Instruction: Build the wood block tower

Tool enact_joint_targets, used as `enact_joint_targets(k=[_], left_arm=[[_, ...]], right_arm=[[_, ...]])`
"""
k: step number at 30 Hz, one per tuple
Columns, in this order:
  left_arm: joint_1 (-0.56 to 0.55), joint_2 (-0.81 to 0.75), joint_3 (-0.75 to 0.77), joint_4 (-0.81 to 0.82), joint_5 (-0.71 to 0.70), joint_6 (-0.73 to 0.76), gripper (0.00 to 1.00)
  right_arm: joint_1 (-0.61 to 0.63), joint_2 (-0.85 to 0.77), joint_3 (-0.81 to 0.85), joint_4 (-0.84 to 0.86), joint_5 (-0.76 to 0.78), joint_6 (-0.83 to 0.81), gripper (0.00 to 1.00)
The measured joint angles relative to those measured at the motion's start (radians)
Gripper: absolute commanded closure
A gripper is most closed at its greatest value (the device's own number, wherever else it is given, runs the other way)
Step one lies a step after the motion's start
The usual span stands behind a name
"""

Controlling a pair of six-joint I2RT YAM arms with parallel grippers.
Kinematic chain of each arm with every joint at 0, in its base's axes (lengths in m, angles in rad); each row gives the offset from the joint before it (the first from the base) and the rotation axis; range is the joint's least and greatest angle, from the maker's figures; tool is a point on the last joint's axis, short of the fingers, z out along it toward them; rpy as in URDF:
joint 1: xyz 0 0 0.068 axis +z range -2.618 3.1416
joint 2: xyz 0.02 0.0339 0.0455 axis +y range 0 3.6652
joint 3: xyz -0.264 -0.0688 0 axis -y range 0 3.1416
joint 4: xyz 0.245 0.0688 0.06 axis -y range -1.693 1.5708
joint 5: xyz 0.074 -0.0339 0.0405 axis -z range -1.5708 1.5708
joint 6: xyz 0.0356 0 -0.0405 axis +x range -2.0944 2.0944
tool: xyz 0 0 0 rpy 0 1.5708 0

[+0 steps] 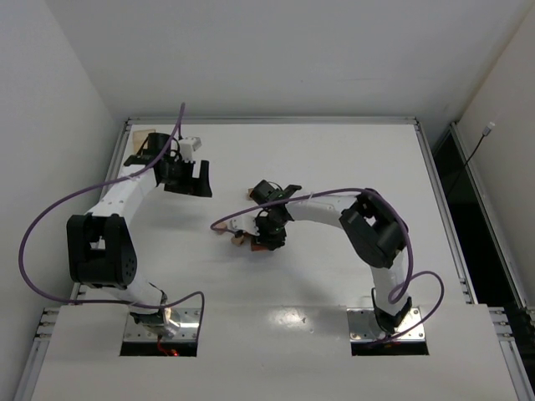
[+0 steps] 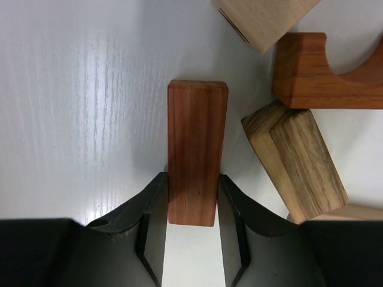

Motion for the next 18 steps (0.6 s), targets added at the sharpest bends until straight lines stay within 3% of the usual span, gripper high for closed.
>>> enact_joint_targets(k=[1, 2, 10, 15, 18], left_arm=[[0.0, 0.0, 0.0, 0.0, 0.0, 0.0, 0.14], [0.0, 0.0, 0.0, 0.0, 0.0, 0.0, 0.14], [0.008, 0.0, 0.0, 0.0, 0.0, 0.001, 0.14], [0.008, -0.002, 0.0, 0.002, -0.005, -0.002, 0.14], [0.008, -0.011, 0.0, 0.009, -0.016, -0.01, 0.12]], right_arm=[[0.005, 0.0, 0.0, 0.001, 0.008, 0.002, 0.98], [0.008, 0.0, 0.0, 0.003, 0.017, 0.007, 1.0], [0.037, -0.05, -0.057, 0.043, 0.055, 0.097, 1.0], [0.02, -0.184, -0.084, 0.082, 0.061, 0.335, 1.0], [-0.06, -0.285, -0.088, 0.175, 0.081, 0.549, 1.0]])
